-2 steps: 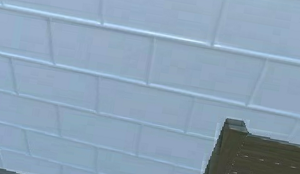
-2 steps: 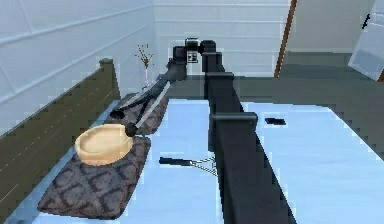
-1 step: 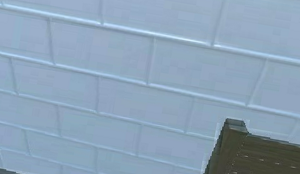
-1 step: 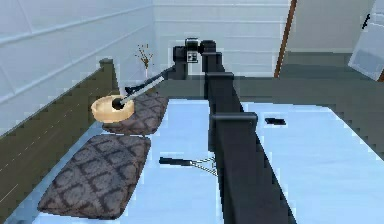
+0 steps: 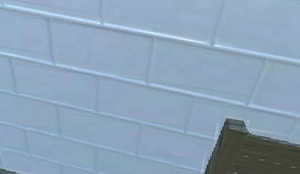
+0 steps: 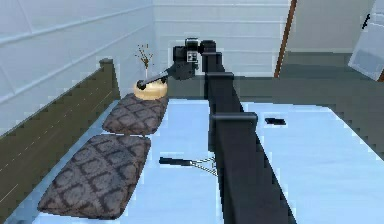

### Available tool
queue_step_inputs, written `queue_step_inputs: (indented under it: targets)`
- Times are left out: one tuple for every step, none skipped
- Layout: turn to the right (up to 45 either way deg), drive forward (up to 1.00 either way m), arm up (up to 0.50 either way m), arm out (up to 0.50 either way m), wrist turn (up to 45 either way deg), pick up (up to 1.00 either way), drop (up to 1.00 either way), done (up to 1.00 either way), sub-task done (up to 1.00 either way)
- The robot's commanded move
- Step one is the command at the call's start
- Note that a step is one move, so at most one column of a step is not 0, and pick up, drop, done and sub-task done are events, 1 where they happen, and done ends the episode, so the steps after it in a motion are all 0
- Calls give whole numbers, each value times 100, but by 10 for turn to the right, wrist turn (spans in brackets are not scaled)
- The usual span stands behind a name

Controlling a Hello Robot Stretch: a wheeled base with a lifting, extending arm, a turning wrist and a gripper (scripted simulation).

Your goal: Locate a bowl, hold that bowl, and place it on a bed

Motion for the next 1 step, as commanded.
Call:
queue_step_inputs:
  targets:
    - [0,0,0,0,450,0,0,0,0]
